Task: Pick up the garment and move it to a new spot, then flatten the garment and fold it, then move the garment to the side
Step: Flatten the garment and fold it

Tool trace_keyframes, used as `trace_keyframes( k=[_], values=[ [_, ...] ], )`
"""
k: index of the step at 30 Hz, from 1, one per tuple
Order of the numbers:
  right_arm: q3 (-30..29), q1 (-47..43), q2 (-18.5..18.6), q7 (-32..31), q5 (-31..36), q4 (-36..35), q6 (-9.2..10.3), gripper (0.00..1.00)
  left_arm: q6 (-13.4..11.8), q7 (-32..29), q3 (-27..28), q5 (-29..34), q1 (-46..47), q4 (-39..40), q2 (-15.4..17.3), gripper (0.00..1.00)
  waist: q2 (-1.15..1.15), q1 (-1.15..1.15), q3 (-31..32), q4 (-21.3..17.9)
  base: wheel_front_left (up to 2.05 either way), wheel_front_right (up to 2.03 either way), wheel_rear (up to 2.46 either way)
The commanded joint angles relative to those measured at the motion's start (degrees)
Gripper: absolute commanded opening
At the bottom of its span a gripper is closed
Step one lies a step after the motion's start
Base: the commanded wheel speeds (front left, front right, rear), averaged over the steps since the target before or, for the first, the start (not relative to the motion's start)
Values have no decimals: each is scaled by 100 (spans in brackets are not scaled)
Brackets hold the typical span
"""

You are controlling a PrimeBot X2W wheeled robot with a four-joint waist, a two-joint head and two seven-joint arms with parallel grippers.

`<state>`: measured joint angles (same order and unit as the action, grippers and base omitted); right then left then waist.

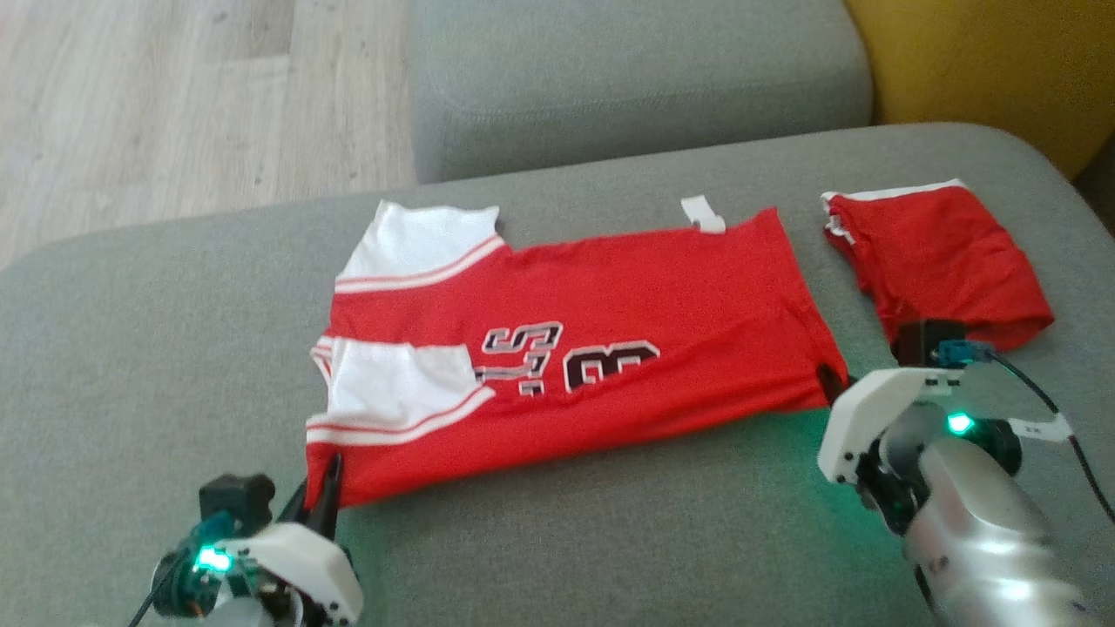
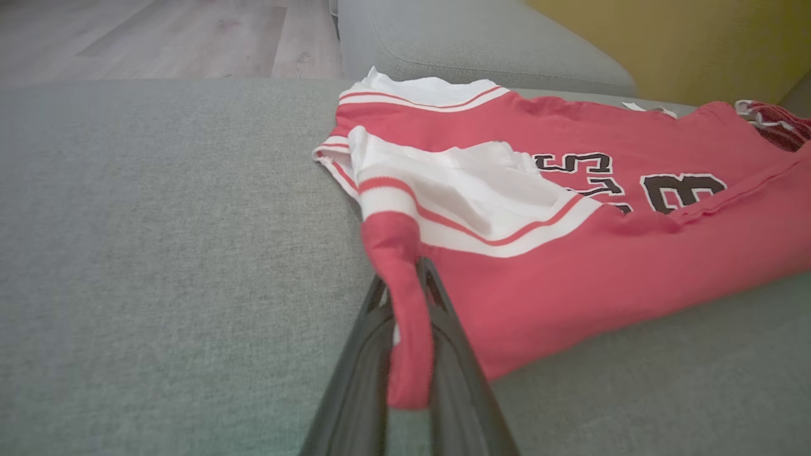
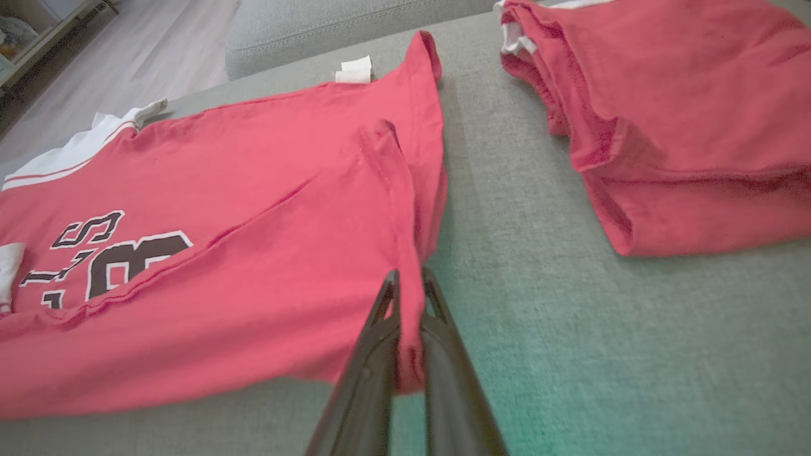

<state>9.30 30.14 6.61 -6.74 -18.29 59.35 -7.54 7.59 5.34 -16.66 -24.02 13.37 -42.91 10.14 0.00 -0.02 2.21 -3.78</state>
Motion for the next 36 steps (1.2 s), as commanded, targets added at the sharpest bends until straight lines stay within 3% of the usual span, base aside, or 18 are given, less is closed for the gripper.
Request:
trace_keyframes(
  k=[1, 11, 12, 13, 15, 16, 17, 18, 25, 32, 36],
  values=[
    [199, 28, 120, -96, -143, -314, 5, 0, -11, -71, 150, -82, 84, 270, 215, 0, 0, 2, 96, -35, 0, 0, 0],
    [434, -931, 722, -983, -923, -1786, 5, 0, -88, -1011, 1, -413, -604, 1432, 583, 0, 0, 2, 201, -55, 0, 0, 0],
    [376, -991, 729, -989, -935, -1893, 5, 30, -123, -1055, -2, -420, -641, 1517, 585, 0, 0, 2, 194, -60, 0, 0, 0],
    [322, -1046, 721, -991, -937, -1993, 5, 98, -157, -1099, -2, -433, -675, 1591, 579, 0, 0, 2, 185, -65, 0, 0, 0],
    [255, -1101, 693, -1013, -964, -2072, 5, 100, -191, -1153, 9, -469, -707, 1651, 562, 0, 0, 2, 175, -69, 0, 0, 0],
    [198, -1147, 660, -1020, -992, -2161, 5, 100, -225, -1195, 19, -497, -728, 1709, 549, 39, 0, 2, 164, -74, 0, 0, 0],
    [136, -1190, 615, -1012, -1047, -2250, 5, 100, -254, -1220, 22, -504, -742, 1770, 548, 84, 0, 2, 151, -80, 0, 0, 0],
    [87, -1224, 587, -982, -1082, -2338, 5, 100, -293, -1217, 33, -503, -750, 1828, 550, 100, 0, 2, 137, -82, 0, 0, 0],
    [-185, -1330, 543, 26, -848, -2880, 5, 100, -580, -555, 246, -411, -503, 2192, 470, 100, 0, 2, 16, -33, 0, 0, 0],
    [-178, -1273, 287, 1512, -547, -3330, 5, 100, -609, 705, 451, -280, -220, 2348, 294, 100, 0, 2, -122, -43, 0, 0, 0],
    [-283, -1249, 109, 2019, -339, -3447, 5, 100, -582, 938, 667, -240, -123, 2472, 126, 100, 0, 2, -214, -78, 0, 0, 0]
  ],
)
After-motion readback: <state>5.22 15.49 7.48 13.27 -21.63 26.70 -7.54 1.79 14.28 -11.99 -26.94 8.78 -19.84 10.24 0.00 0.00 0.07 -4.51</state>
